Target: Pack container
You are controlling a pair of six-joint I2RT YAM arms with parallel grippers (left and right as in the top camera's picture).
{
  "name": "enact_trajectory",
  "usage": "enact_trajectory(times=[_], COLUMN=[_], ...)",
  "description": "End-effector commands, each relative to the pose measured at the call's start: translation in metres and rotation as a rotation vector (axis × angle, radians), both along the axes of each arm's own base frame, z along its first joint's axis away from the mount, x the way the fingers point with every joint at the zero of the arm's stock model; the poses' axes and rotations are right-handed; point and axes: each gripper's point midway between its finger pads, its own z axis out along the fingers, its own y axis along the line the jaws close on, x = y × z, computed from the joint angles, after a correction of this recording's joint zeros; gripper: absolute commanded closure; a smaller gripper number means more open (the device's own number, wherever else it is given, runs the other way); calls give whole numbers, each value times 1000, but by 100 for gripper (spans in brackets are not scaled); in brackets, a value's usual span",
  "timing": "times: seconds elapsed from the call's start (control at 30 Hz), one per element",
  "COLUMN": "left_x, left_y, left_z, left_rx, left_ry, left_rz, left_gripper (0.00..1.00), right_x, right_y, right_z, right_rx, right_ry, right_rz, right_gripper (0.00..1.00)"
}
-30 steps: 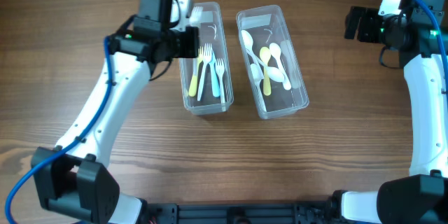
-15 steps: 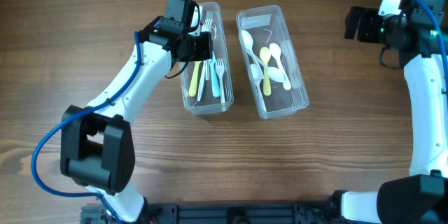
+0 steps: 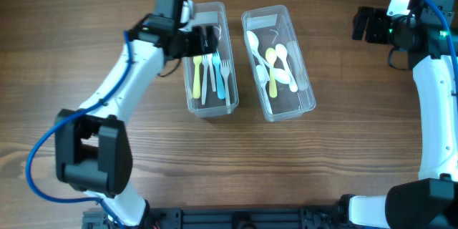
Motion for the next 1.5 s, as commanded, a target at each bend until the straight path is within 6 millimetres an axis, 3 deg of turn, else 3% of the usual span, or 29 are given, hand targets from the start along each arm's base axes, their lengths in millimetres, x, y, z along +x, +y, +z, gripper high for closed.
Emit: enact_trajectory(times=[0.0,0.2,0.33,0.47,1.03,1.1,1.23,1.33,1.47], left_x=[15,20,13,10,11,11,11,11,11], left_y=[62,160,198,198,203,203,203,203,203], left_z=[40,65,63,66,66,66,66,66,66], left_rx=[-10,-4,-22,-99,-86,-86,-86,-86,-86], left_ry=[-96,-157,-135,-130,-136,-136,-136,-136,-136], left_rz=[134,345,423,402,416,416,416,416,416], left_gripper=[0,0,0,0,0,0,0,0,0], right_x=[2,2,2,2,1,-4,-36,-76,-152], right_y=[0,0,0,0,0,5,33,61,85], right_z=[4,4,4,4,4,19,90,147,216], right_rx=[-2,-2,-2,-2,-2,-7,-26,-30,-19], right_ry=[-11,-11,-11,-11,-12,-49,-232,-398,-637], right_rz=[-8,-8,-8,-8,-8,2,63,134,214], right_gripper=[0,0,0,0,0,0,0,0,0])
